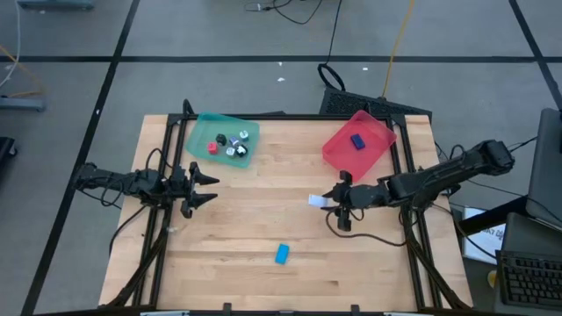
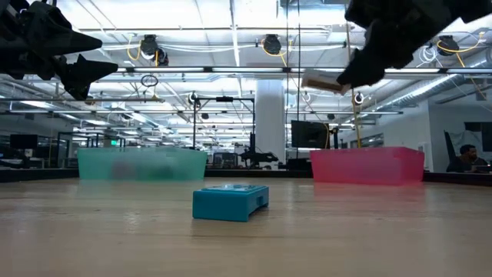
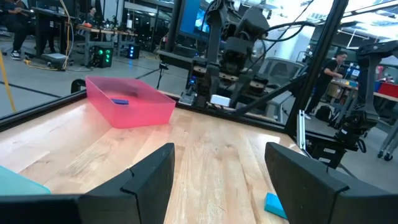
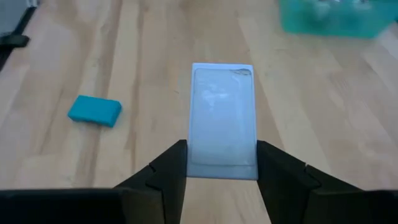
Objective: Pick & Place Office items
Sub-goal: Put the white digital clock into the red bin
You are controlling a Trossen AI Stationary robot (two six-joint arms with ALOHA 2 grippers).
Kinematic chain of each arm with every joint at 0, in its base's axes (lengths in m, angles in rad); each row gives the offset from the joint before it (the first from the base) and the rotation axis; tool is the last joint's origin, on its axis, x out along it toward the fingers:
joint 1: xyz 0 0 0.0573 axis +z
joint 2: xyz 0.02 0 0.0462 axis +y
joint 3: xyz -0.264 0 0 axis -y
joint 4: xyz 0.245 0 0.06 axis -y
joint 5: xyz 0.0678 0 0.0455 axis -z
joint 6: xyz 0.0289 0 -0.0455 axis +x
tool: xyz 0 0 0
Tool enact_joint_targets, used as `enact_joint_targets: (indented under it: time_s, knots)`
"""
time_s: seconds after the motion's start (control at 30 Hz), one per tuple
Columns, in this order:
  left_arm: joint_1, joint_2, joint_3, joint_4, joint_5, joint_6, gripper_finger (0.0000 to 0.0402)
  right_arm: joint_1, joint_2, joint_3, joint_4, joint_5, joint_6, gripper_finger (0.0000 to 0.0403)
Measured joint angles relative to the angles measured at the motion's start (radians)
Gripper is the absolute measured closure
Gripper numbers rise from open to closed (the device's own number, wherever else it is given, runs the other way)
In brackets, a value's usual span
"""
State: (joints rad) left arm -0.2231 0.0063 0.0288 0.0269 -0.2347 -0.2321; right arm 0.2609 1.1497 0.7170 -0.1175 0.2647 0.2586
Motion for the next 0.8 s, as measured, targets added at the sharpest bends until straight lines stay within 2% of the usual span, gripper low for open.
enact_joint_targets:
  time_s: [0.43,0.8]
  knots:
    - [0.0,0.0,0.0,0.0,0.0,0.0,0.0149,-0.084,-0.203,-0.208,0.002,0.106,0.097,0.0247]
    - [0.0,0.0,0.0,0.0,0.0,0.0,0.0148,-0.231,-0.28,-0.281,0.041,0.106,0.081,0.0246]
